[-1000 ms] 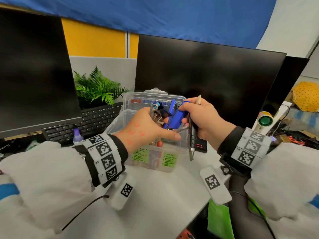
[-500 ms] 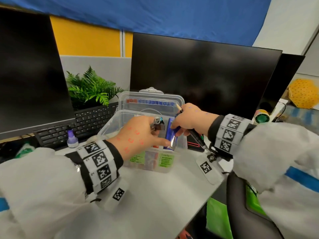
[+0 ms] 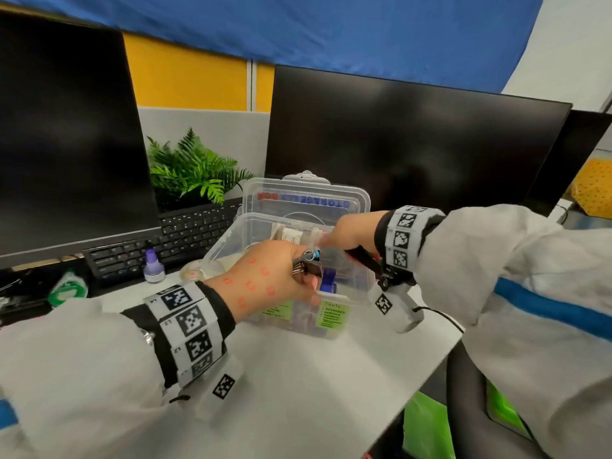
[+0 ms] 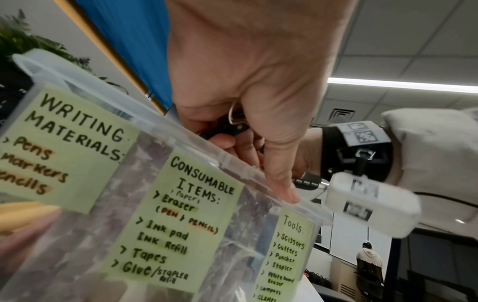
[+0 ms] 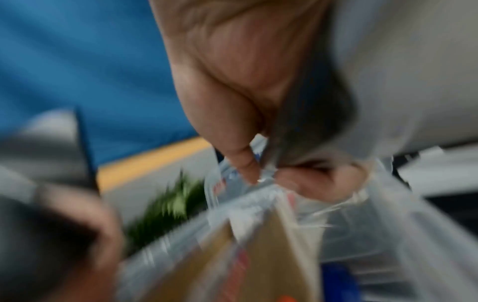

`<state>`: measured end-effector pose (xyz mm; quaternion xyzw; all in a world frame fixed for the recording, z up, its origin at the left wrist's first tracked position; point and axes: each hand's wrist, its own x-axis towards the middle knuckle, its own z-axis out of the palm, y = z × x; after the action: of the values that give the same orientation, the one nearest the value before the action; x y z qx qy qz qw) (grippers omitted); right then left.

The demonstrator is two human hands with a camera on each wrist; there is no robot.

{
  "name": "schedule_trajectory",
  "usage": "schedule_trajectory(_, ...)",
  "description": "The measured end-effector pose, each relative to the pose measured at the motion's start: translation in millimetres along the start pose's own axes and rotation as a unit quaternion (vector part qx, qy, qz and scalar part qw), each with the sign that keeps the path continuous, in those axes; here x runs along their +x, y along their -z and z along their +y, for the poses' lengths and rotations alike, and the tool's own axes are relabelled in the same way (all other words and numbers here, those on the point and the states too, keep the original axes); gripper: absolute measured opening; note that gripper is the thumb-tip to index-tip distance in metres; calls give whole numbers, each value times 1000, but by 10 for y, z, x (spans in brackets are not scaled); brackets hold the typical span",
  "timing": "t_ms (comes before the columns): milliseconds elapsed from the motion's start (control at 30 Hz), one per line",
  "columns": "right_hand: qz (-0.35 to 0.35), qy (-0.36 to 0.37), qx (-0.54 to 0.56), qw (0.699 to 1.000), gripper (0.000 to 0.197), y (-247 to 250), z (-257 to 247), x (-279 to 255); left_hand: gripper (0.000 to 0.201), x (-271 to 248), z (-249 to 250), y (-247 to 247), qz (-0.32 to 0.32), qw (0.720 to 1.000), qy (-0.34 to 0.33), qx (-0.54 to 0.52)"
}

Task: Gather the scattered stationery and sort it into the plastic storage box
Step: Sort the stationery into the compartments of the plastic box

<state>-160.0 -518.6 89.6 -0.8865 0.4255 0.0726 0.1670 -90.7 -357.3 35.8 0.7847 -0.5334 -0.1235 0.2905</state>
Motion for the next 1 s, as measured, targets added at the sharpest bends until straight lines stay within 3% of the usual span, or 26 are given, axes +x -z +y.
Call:
schedule_trajectory(33,-5,-22,102,995,30,41,15,44,24,7,-16,6,-6,1000,2,-16)
schedule_trajectory(100,-29,-74,293,953,19,150,59,87,28,15,-34,21,-6,999,6,-37)
schedule_trajectory(133,-38,-92,358,928,14,207,87,82,28,16,-39,24,-2,999,7,-39)
schedule_trajectory(200,-17,-79,411,908,5,268,187,127,28,13,-38,22,1,999,8,-44)
schedule_trajectory(300,39,2,340,940,10,179,296,184,27,0,-34,7,2,999,6,-52)
schedule_trajectory(400,122,38,158,979,46,-51,322,185,26,0,-28,-1,5,998,7,-58)
schedule_trajectory(500,167,50,35,984,41,-238,268,191,27,5,-27,-1,6,998,9,-62)
schedule_trajectory(700,143,91,-142,975,26,-278,222,137,28,-8,-19,-5,8,998,7,-65)
schedule_trajectory(800,182,66,-137,971,25,-245,230,199,28,-13,-15,-8,10,998,5,-67)
schedule_trajectory(933,198,57,20,978,45,-192,323,285,29,-7,-35,-6,8,998,5,-70)
schedule_trajectory(1000,183,63,15,981,48,-222,323,263,30,-1,-42,-1,12,997,7,-71)
